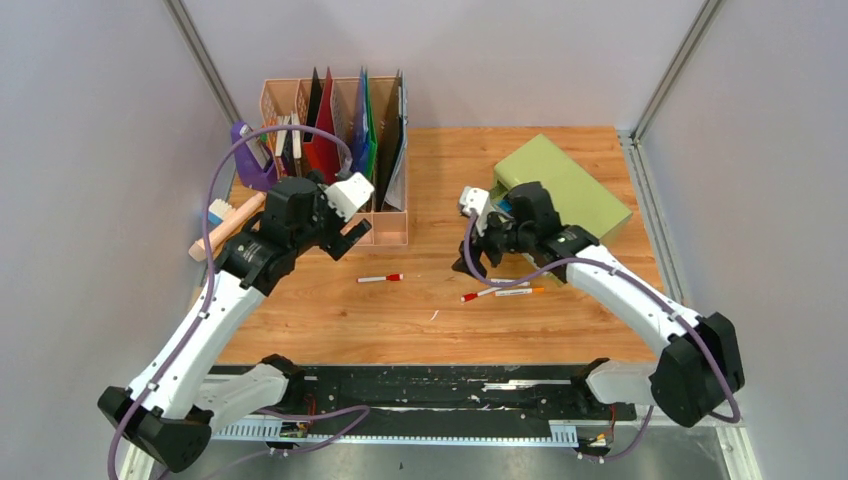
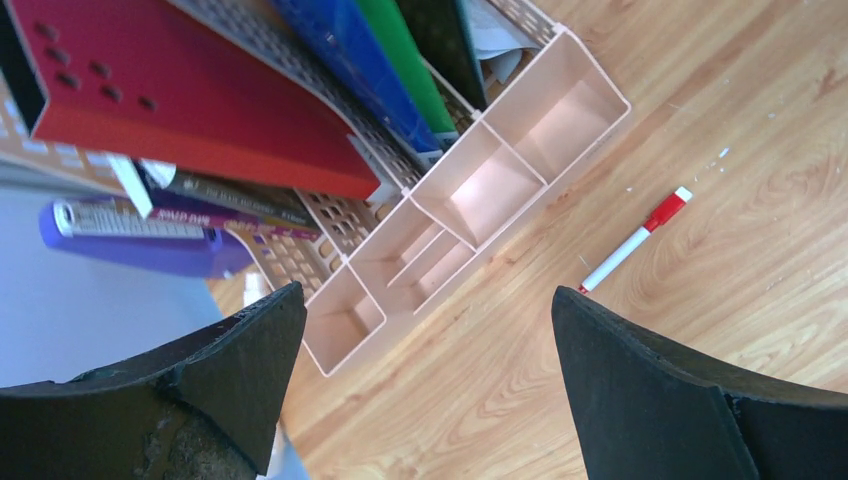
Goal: Organize the desk
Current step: Close the drawer in the storage box.
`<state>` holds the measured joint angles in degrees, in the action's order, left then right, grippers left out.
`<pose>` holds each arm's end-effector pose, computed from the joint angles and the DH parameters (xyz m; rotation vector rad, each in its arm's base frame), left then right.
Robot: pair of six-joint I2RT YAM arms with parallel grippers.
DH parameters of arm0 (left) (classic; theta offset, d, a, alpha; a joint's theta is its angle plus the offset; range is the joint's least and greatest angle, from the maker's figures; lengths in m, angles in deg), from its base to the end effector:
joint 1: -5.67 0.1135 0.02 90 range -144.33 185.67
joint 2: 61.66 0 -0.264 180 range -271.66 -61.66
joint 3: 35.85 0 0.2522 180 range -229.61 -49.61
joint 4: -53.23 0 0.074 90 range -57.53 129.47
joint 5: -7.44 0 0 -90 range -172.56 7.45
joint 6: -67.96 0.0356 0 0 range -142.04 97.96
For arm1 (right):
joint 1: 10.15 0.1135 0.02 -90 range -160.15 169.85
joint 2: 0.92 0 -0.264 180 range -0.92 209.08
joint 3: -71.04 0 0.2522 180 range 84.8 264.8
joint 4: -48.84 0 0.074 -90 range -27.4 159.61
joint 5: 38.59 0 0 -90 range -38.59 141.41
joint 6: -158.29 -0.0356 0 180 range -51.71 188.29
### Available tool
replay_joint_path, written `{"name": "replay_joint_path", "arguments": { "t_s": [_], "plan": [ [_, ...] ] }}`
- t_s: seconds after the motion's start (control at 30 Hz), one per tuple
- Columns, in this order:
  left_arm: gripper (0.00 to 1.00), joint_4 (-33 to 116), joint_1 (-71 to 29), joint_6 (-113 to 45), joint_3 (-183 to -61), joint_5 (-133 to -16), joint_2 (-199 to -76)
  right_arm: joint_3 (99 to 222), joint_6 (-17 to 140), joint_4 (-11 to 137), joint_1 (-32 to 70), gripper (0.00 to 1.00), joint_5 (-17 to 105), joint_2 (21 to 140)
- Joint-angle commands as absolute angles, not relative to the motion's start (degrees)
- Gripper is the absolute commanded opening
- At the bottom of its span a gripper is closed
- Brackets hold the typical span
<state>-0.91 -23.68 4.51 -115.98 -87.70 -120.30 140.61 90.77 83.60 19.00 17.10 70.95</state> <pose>0.1841 -0.0999 0.3723 0.9558 1.9134 0.0674 0.2281 0.1502 0.2920 -1.2360 1.7949 0.7262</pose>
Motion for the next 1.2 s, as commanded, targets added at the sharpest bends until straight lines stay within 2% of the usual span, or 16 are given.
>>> {"name": "replay_joint_path", "arguments": {
  "t_s": [0.0, 0.4, 1.17],
  "plan": [
    [1.00, 4.23, -19.85, -3.50, -114.03, -84.58, -117.05, 142.20, 95.11, 80.99, 24.30, 0.78, 22.53, 74.66],
    [1.00, 9.26, -13.84, -8.57, -106.81, -83.01, -112.62, 140.69, 97.53, 80.74, 31.51, 0.77, 33.98, 81.45],
    [1.00, 8.93, -11.32, -6.23, -102.73, -73.90, -110.69, 140.55, 99.33, 77.99, 31.73, 0.77, 45.60, 84.12]
  ]
}}
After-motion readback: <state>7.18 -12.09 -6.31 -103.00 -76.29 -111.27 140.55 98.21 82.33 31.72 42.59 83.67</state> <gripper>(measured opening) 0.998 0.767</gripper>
